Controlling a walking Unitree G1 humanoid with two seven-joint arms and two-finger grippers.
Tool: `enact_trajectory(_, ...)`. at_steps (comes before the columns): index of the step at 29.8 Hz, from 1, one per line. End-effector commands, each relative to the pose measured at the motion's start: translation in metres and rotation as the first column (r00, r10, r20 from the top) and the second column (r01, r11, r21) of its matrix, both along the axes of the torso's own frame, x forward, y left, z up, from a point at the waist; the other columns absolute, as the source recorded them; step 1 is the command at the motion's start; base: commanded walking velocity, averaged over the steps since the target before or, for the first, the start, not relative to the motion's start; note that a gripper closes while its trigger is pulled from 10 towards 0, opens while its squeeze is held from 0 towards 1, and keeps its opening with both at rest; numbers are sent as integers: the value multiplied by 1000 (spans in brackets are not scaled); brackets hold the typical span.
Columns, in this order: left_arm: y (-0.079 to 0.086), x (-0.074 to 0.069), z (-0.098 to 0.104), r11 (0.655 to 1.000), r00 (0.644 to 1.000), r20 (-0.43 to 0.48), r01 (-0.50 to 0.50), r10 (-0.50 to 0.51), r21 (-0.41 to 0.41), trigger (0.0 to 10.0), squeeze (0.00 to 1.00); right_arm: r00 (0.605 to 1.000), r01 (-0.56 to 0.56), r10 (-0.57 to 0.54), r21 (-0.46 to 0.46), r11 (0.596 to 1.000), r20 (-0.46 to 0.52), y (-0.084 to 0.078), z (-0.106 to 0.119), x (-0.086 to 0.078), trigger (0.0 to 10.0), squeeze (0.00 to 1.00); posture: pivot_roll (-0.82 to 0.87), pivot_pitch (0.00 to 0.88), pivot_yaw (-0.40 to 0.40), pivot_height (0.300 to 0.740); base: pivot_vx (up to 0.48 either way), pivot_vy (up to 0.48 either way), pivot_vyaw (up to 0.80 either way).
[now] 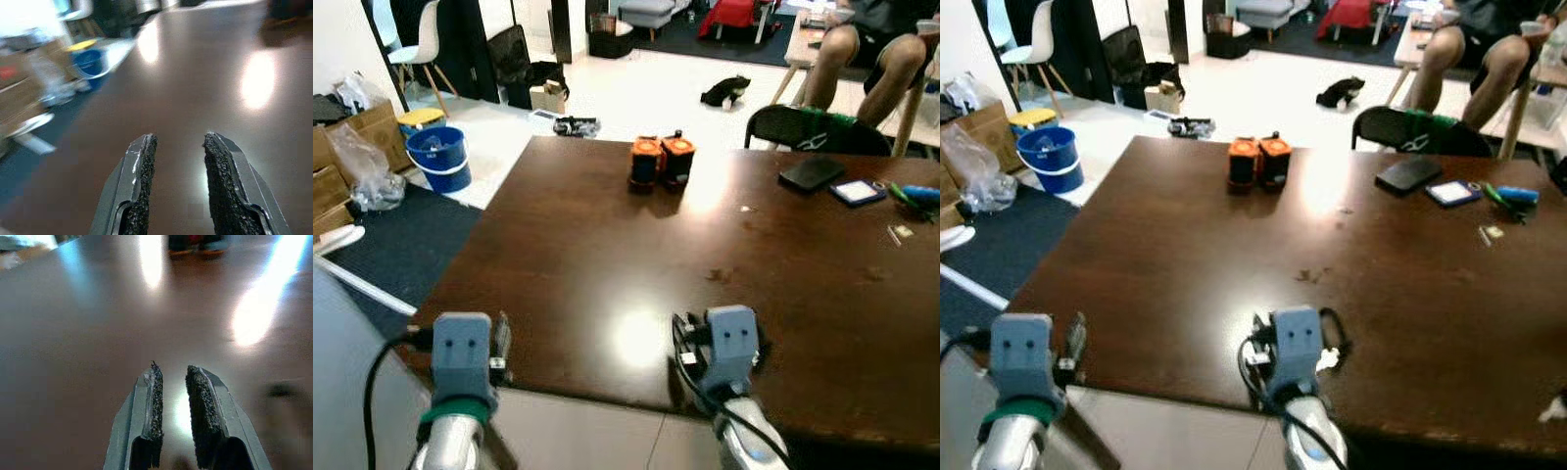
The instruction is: Hang keys on a hook
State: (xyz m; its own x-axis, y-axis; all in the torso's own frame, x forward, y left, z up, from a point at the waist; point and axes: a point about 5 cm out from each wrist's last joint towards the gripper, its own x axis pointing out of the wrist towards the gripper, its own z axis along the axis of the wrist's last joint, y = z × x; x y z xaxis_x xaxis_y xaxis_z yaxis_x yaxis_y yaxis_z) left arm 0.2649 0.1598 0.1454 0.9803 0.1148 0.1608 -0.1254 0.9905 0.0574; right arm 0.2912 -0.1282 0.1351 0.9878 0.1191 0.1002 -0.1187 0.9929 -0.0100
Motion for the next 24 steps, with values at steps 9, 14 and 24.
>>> enact_trajectory(9, 9, -3, -7, 999, 999, -34, -32, 32, 4, 10000, 0, 1000, -20, 20, 18, 1000, -23, 7, -4, -2, 10000, 0, -131, 146, 124, 740, 0, -406, 0)
enact_trajectory(14, 10, -3, -7, 1000, 999, -36, -30, 30, 0, 10000, 0, 1000, -19, 19, 19, 1000, -23, 7, -4, -2, 10000, 0, -131, 146, 124, 740, 0, -72, 0)
enact_trajectory(24, 8, -3, -4, 999, 1000, -15, -24, 24, 30, 10000, 0, 1000, -17, 18, 23, 1000, -23, 7, -3, -2, 10000, 0, -129, 148, 128, 740, 0, 336, 0)
